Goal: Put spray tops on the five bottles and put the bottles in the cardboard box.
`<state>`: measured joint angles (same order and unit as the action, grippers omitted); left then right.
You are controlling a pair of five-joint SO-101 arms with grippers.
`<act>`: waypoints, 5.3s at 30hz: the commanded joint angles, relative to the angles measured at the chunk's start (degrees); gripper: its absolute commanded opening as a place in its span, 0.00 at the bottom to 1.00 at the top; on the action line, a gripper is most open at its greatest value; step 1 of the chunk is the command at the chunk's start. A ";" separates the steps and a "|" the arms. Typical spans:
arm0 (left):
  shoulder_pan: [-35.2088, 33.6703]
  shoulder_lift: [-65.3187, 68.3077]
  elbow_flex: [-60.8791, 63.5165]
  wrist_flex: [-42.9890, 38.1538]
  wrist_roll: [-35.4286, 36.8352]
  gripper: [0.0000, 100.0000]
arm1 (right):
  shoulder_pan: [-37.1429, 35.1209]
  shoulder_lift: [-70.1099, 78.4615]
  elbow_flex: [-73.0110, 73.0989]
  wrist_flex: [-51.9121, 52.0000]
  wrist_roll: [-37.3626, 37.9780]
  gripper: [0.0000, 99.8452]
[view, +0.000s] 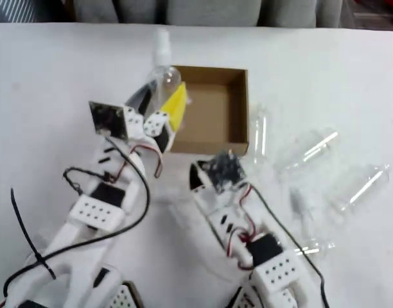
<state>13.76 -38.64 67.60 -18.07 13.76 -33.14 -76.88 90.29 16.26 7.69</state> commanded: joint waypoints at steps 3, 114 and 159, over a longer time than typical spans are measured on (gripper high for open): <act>3.03 -3.30 1.14 -2.20 0.62 0.02 | -6.11 -12.35 2.73 -2.07 -0.62 0.02; -3.30 38.90 -28.66 -16.97 -7.74 0.02 | 15.08 -23.69 1.32 31.34 0.00 0.02; -6.55 83.65 -59.60 -26.46 -8.18 0.02 | 15.25 -23.69 2.02 30.99 0.00 0.02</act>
<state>8.57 45.85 11.87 -46.20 6.11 -18.46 -100.00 94.51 47.38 7.60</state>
